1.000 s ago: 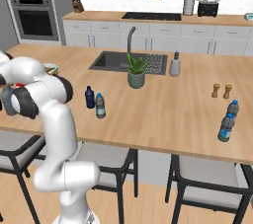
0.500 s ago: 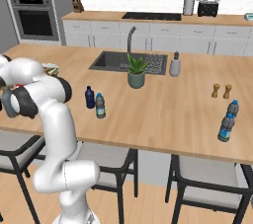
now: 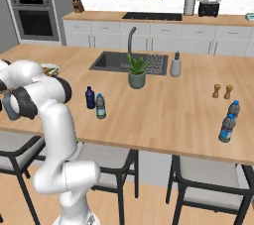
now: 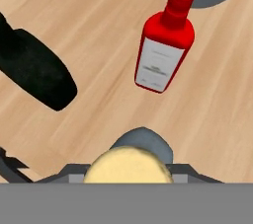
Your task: Move the plastic bottles in the middle to the plastics group, and the glass bottles in the middle to the glass group.
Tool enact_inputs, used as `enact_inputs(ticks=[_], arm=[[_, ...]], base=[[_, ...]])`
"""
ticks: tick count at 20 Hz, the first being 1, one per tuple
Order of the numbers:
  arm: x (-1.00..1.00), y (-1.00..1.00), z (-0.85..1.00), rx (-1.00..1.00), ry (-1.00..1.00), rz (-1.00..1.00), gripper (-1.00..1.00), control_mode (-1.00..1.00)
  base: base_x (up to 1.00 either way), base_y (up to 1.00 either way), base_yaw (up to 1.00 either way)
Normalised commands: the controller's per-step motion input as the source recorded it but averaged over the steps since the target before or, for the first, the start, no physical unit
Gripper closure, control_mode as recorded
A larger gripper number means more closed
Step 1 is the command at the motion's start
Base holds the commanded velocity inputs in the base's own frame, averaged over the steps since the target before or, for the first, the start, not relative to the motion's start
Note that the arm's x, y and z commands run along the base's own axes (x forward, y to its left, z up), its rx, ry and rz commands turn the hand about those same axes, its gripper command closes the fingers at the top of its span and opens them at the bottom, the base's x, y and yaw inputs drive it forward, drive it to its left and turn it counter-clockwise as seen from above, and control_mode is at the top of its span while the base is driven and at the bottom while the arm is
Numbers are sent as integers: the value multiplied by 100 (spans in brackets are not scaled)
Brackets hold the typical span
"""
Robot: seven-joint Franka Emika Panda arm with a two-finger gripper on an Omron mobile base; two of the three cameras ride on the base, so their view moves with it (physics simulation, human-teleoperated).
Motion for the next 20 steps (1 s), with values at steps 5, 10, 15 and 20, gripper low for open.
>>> enact_inputs(ticks=[5, 10, 15, 20], arm=[[6, -1, -2, 4, 0, 0, 100, -100], [3, 0, -17, 0, 0, 0, 100, -100], [0, 0, -23, 0, 0, 0, 100, -100], [1, 0, -7, 0, 0, 0, -100, -100]], base=[[0, 0, 0], [0, 0, 0], [0, 0, 0], [0, 0, 0]])
